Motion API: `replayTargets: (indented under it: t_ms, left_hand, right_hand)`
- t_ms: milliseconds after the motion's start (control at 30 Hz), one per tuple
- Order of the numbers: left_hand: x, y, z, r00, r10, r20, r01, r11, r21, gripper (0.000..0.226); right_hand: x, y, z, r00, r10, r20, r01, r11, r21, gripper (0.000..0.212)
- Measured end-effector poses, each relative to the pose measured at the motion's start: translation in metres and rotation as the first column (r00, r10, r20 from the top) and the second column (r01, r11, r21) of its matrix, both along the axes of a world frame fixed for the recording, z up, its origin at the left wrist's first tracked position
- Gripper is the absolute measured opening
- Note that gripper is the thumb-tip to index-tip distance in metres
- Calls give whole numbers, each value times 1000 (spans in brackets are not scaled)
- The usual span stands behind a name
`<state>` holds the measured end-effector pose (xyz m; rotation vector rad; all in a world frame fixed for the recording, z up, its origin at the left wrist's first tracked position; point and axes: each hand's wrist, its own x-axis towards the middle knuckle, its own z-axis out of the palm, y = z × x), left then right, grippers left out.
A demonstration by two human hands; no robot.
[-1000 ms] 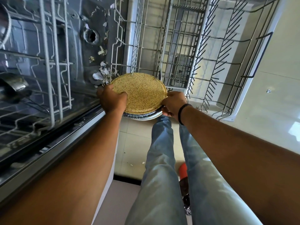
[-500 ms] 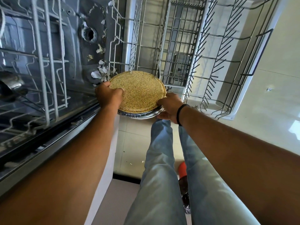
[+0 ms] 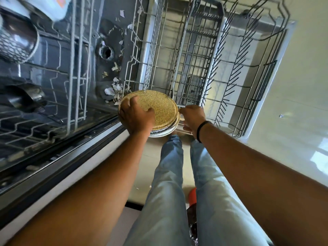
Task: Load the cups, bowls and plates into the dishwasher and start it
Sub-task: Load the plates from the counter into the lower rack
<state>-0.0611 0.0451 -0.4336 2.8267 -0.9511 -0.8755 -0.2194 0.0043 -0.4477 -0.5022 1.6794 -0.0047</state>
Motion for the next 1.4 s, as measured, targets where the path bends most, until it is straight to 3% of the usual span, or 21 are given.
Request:
replayTargets:
  t_ms: [133, 233, 367, 467, 600, 800, 967, 1233, 1400]
  left_hand:
    - [-11, 7, 38, 993, -74, -92, 70, 997, -43, 57]
    - [-14, -1, 86, 980, -22, -197, 11, 998, -60, 54]
    - [-11, -3, 163, 971, 12, -238, -43, 991, -125, 48]
    - [-10, 2, 208, 965, -13, -263, -20, 992, -123, 46]
    - [-13, 14, 257, 911, -84, -405, 23, 988, -154, 46]
    - [-26, 13, 302, 831, -38, -555, -90, 975, -202, 41]
    - [-33, 5, 335, 824, -8, -567, -167, 952, -256, 35]
    - [-40, 36, 378, 815, 175, -552, -398, 862, -314, 37]
    - [-31, 82, 411, 758, 342, -556, -608, 678, -413, 19]
  right_hand:
    - [-3, -9, 35, 999, -39, 38, 39, 999, -17, 7]
    - [-5, -13, 81, 994, -24, 108, 25, 1000, -9, 15]
    - [-10, -20, 164, 986, 47, 159, -34, 996, -84, 5]
    - [-13, -21, 224, 984, 64, 163, -43, 991, -130, 9]
    - [-19, -18, 298, 976, 117, 182, -78, 975, -210, 17]
    - [-36, -16, 359, 957, 176, 229, -105, 951, -291, 18]
    - [-51, -24, 394, 946, 188, 266, -87, 933, -349, 15]
    - [-43, -35, 429, 903, 292, 316, -132, 888, -441, 13]
    - [19, -17, 449, 777, 462, 429, -252, 851, -461, 7]
